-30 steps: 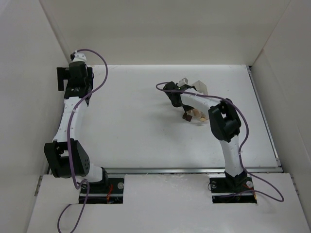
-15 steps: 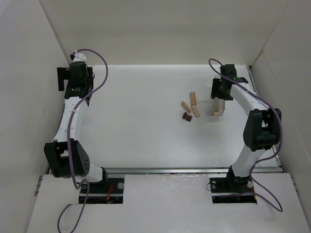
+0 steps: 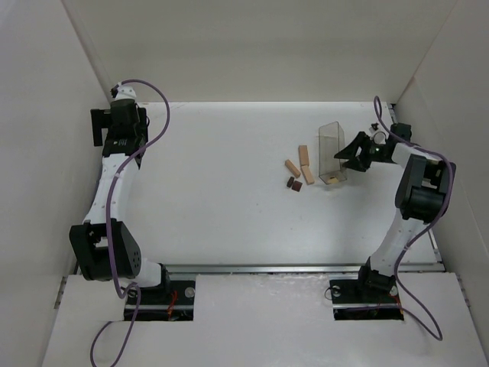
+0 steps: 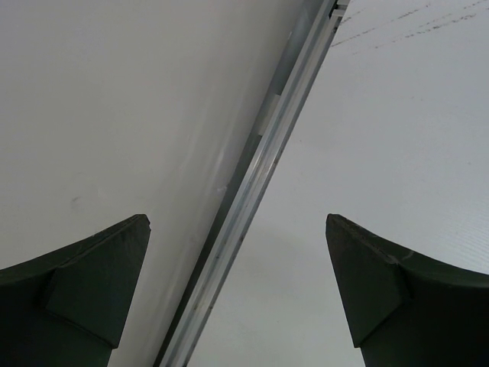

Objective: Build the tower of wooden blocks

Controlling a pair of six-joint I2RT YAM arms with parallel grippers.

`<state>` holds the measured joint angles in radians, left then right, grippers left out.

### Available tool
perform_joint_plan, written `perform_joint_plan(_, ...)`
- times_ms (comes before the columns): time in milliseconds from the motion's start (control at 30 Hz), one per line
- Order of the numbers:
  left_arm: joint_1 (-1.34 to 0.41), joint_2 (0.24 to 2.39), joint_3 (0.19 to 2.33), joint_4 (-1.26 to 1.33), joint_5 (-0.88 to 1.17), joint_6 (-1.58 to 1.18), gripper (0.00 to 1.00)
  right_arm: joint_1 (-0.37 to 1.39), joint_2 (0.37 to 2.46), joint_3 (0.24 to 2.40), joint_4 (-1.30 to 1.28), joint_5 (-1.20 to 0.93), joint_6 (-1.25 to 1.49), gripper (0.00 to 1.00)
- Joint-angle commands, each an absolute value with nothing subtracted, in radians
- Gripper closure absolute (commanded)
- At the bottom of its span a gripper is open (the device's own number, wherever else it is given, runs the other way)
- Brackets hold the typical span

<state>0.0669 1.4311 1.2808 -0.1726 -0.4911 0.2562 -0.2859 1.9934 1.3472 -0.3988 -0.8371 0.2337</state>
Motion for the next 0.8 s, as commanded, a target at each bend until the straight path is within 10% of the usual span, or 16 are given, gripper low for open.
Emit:
perform_joint_plan(0, 0.063, 1.379, 1.272, -0.153, -0.495, 0.235, 0.00, -0.297, 2.031, 1.373, -0.393, -0.917, 0.215, 0.76)
perform_joint_plan(133, 0.063, 1.379, 1.272, -0.153, -0.495, 0.235, 0.00, -0.345, 2.031, 1.373, -0.402, -0.876, 0.225, 0.41)
perform_joint_plan(400, 0.063, 1.379, 1.272, -0.153, -0.495, 0.235, 0.00, -0.380, 2.040, 1.482, -0.549, -0.706, 0.225, 0.30)
perform_joint_plan(533, 0.063, 1.379, 1.272, -0.153, -0.485, 0.235, 0.00, -0.380, 2.040, 1.502, -0.574, -0.632, 0.215, 0.02)
perform_joint_plan(767, 0.063, 1.379, 1.292, -0.163, -0.466, 0.235, 0.00, -0.380, 2.028, 1.552, -0.650, -0.431, 0.236, 0.00)
